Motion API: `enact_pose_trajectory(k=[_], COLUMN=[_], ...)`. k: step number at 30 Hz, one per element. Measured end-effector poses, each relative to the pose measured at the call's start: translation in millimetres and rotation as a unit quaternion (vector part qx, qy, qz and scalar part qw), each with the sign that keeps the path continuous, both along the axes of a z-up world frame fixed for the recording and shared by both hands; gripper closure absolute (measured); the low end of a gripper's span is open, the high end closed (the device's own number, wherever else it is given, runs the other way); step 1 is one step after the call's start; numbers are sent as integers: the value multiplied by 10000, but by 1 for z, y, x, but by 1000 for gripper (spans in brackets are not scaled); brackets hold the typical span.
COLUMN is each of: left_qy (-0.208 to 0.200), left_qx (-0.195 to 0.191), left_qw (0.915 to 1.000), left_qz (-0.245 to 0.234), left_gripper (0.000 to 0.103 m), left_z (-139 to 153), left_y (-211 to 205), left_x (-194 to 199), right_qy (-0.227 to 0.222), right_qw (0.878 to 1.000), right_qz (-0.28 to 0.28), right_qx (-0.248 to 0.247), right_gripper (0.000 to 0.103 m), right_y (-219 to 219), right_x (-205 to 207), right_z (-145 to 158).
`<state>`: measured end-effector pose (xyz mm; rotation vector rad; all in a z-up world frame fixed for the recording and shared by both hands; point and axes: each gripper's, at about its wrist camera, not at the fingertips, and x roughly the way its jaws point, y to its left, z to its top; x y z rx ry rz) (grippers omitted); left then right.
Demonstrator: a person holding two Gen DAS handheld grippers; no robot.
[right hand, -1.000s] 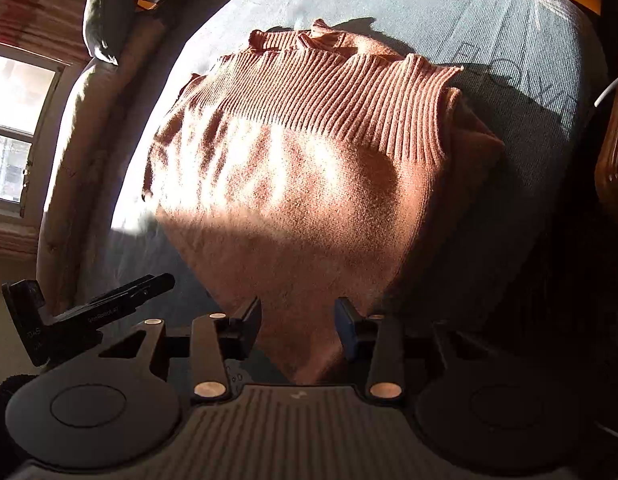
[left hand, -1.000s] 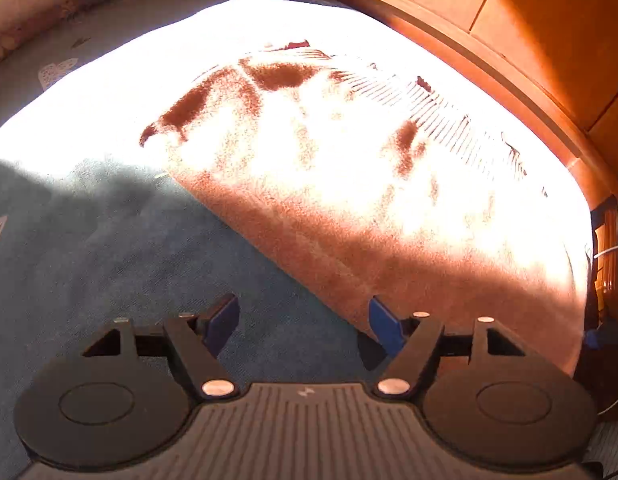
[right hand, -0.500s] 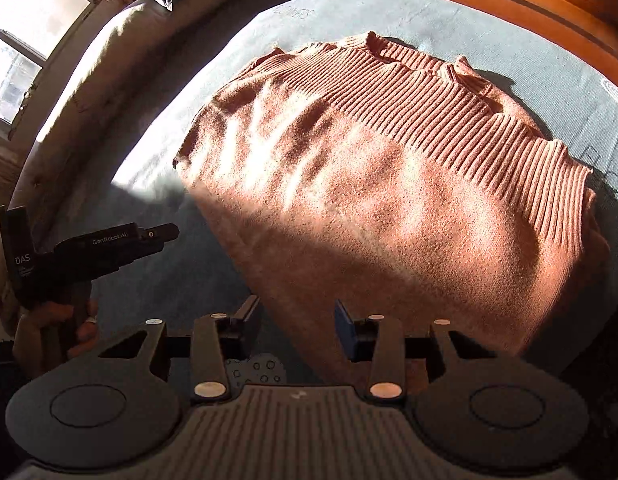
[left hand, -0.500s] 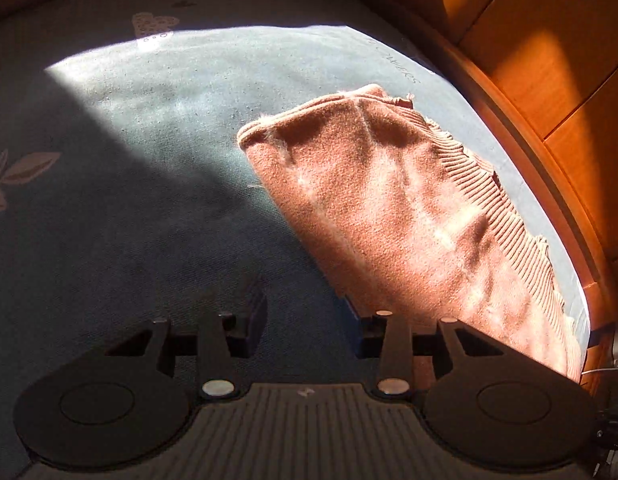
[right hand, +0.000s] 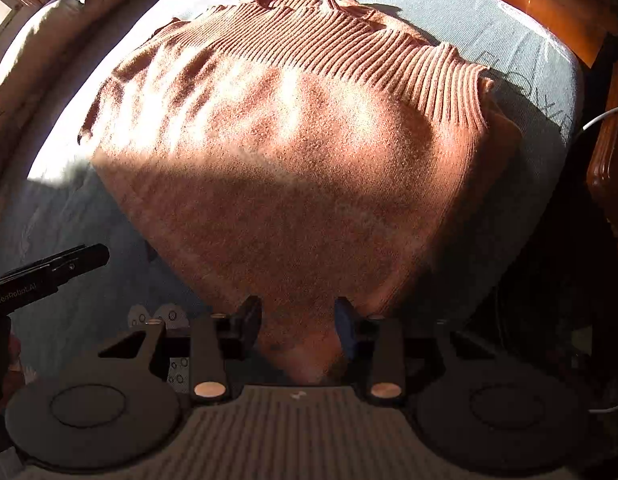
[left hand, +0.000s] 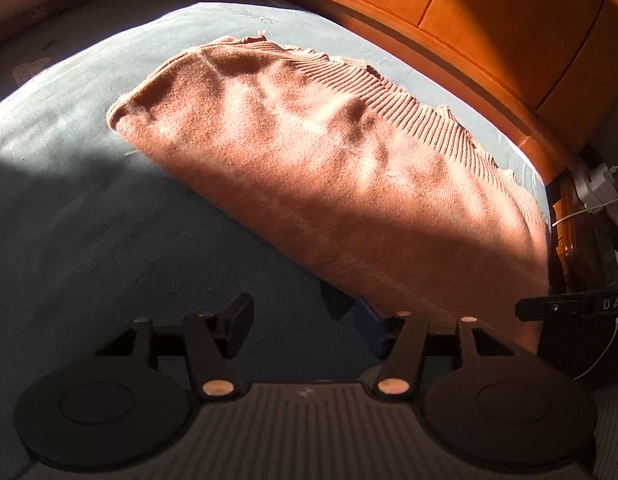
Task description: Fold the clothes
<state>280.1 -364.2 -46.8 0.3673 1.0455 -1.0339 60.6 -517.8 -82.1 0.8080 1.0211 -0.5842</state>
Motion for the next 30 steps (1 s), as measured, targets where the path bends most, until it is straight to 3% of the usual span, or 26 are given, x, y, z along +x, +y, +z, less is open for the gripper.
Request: enact_pose_trajectory(k=[3, 8, 11, 13, 18, 23, 30], left_qy=[-276, -255, -360, -433, -574, -489, -838], left_qx=[-9, -81, 18, 111, 212, 139, 352], left_qw=[9965, 9846, 9781, 9750, 9665, 9652, 9625], left_qz=[-792, -1728, -2051, -2177, -2491, -2566, -2556], left_gripper=[36, 33, 31, 31, 31, 26, 27], left_z=[2, -2, -4, -4, 3, 10, -6], left_y=[-15, -44, -57, -66, -93, -124, -157], left_x=[-25, -59, -75, -83, -101, -118, -143], right_qy=[-94, 196, 63, -84, 248, 398, 326], right_qw=[9987, 9884, 9894, 9919, 9927, 9917, 9928], right_qz=[45, 1018, 1032, 906, 1006, 1166, 1139], right_qx=[-503, -1114, -1023, -882, -623, -364, -158], right_gripper=[58, 59, 56, 57, 55, 48, 45], right_y=[-32, -63, -79, -89, -89, -96, -112], right_x=[5, 16, 5, -5, -6, 0, -4], right_z=[17, -3, -12, -14, -1, 4, 3])
